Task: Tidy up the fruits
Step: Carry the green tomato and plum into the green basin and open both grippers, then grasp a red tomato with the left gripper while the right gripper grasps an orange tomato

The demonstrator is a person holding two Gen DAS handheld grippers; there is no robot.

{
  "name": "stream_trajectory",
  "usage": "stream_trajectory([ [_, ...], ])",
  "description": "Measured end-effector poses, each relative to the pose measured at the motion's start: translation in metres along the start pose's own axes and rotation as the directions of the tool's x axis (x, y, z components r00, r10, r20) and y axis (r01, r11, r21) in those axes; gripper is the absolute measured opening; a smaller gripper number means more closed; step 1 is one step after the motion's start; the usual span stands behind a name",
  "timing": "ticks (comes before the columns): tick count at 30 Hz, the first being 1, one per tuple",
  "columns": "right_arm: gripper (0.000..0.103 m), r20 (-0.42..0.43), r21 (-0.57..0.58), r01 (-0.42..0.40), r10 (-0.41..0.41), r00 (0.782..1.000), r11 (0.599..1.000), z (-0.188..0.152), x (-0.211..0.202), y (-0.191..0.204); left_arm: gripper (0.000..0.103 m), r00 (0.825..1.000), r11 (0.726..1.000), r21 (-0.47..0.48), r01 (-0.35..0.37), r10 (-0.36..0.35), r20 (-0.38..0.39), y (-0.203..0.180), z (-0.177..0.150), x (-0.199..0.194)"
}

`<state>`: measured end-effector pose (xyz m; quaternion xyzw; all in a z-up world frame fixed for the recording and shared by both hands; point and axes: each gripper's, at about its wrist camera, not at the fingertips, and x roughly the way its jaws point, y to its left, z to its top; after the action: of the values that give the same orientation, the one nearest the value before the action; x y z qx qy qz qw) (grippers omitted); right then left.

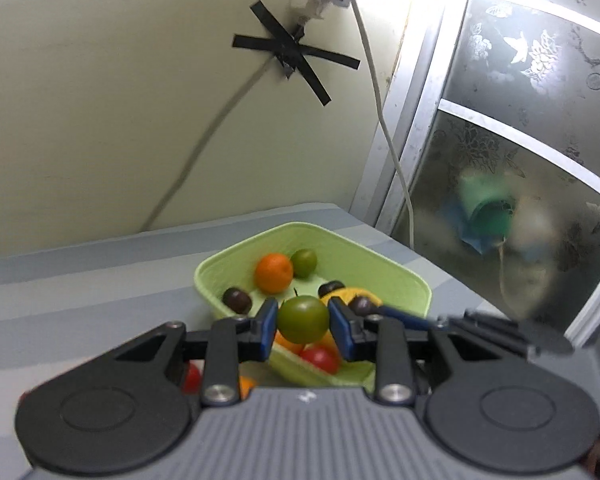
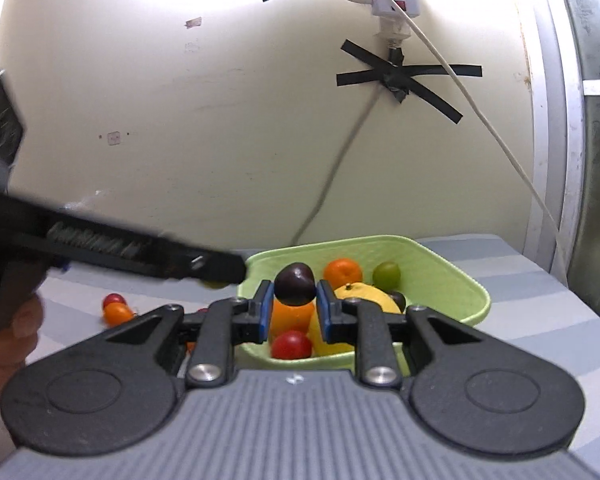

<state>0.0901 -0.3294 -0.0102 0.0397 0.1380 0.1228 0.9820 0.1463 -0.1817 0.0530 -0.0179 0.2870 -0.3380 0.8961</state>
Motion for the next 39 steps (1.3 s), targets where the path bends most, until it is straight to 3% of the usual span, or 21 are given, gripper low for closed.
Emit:
stream_trajectory([
  [5,0.041,0.010,0.005,0.023,-0.023,1.000,1.000,-0.005,0.001,-0.006,0.038,0.999,0.998,0.027,-0.051,0.051,-0.018,0.002,0.006,0.029],
  [9,0.042,0.047,0.050,0.038,-0.041,0.998,0.998,-0.002,-0.005,-0.013,0.039,0.997,0.997,-0.040,-0.071,0.071,-0.017,0.013,0.011,0.030],
  [13,0.042,0.061,0.091,0.050,-0.055,0.997,0.995,-0.002,-0.008,-0.019,0.044,0.993,0.988,-0.125,-0.088,0.097,0.072,0.037,0.012,-0.010],
  [16,0.042,0.083,0.092,0.048,-0.055,0.995,0.995,-0.005,-0.015,-0.017,0.044,0.979,0.970,-0.193,-0.145,0.169,0.112,0.065,0.001,-0.049],
  [20,0.042,0.102,0.047,0.016,-0.021,0.995,0.999,-0.007,-0.018,-0.007,0.044,0.959,0.934,-0.262,-0.241,0.270,0.083,0.099,-0.029,-0.084],
  [24,0.042,0.099,-0.007,-0.063,0.064,0.993,0.998,-0.009,-0.020,0.009,0.044,0.948,0.893,-0.343,-0.291,0.318,0.024,0.127,-0.060,-0.102],
  [30,0.042,-0.034,-0.116,-0.210,0.208,0.978,0.971,-0.012,-0.010,0.049,0.044,0.958,0.868,-0.422,-0.262,0.285,-0.008,0.152,-0.080,-0.104],
  [39,0.042,-0.198,-0.273,-0.345,0.299,0.934,0.898,-0.001,0.050,0.117,0.046,0.983,0.862,-0.476,-0.174,0.184,-0.026,0.166,-0.070,-0.072],
])
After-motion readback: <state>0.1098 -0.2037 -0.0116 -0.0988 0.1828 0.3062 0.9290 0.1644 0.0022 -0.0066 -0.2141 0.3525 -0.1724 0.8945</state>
